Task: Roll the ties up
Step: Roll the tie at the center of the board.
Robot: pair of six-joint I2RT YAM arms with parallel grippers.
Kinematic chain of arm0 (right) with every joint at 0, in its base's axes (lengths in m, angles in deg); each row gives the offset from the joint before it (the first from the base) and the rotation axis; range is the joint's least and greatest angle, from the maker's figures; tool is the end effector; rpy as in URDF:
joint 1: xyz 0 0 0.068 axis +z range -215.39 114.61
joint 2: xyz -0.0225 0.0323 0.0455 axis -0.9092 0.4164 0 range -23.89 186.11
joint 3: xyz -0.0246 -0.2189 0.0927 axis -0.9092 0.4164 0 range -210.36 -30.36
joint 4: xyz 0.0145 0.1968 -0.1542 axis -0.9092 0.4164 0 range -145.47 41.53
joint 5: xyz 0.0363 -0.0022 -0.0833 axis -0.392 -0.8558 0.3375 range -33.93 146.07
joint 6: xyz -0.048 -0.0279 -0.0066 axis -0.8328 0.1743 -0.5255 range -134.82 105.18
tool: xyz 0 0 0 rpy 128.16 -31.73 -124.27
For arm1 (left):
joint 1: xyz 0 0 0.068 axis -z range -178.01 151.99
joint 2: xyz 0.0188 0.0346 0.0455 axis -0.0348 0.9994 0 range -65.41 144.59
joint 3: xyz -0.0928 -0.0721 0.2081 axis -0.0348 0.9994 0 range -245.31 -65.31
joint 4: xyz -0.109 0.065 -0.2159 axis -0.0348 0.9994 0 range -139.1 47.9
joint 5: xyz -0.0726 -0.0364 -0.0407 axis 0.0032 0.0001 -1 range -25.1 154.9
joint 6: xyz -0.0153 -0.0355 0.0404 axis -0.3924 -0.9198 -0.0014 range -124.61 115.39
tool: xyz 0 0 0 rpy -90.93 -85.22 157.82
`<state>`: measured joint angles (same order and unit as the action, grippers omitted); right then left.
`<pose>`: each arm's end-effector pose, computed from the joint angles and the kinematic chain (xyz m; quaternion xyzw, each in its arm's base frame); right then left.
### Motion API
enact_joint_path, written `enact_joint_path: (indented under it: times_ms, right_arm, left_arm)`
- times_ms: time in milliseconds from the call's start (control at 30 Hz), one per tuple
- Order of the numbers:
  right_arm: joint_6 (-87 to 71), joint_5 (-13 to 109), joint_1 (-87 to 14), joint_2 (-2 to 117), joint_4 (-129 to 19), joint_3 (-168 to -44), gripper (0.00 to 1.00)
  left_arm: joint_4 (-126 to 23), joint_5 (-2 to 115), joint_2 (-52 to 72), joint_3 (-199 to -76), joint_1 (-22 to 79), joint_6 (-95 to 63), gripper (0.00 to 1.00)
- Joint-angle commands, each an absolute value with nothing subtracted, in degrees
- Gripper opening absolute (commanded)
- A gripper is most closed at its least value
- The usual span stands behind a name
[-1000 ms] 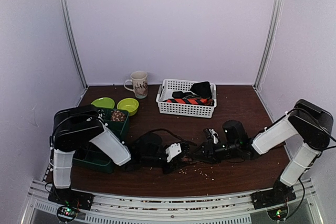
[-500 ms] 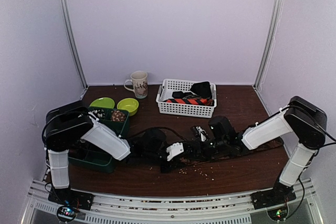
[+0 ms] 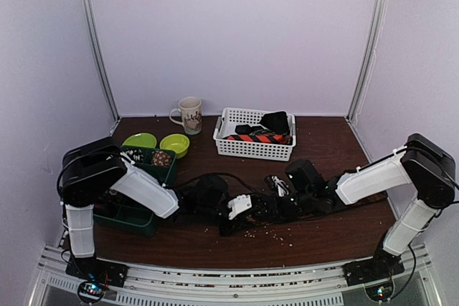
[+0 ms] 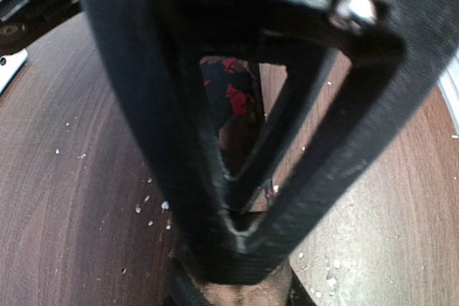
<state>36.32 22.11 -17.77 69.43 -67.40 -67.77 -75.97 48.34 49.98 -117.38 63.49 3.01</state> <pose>0.1795 0.2287 0.1089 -0.0871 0.8834 0.4587 0.0394 0.1649 -0.3266 0.0729 0.5546 0.6908 -0.3166 0.3392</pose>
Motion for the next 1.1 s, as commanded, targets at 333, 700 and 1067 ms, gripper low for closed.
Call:
enact_joint_path:
  times_ms: [333, 700, 1067]
  right_arm:
    - [38.35, 20.35, -15.80, 76.28, -72.85, -68.46, 0.03]
    - [44.53, 14.31, -19.60, 81.18, -90.43, -59.46, 0.00]
    - [44.22, 12.32, -24.20, 83.65, -91.25, -56.13, 0.00]
  left_arm:
    - [-67.17, 48.34, 52.38, -116.96, 63.39, 4.00, 0.29]
    - [-91.05, 47.07, 48.70, -108.13, 61.80, 0.63, 0.67]
    - [-112.80, 51.26, 59.22, -106.45, 63.77, -4.24, 0.71]
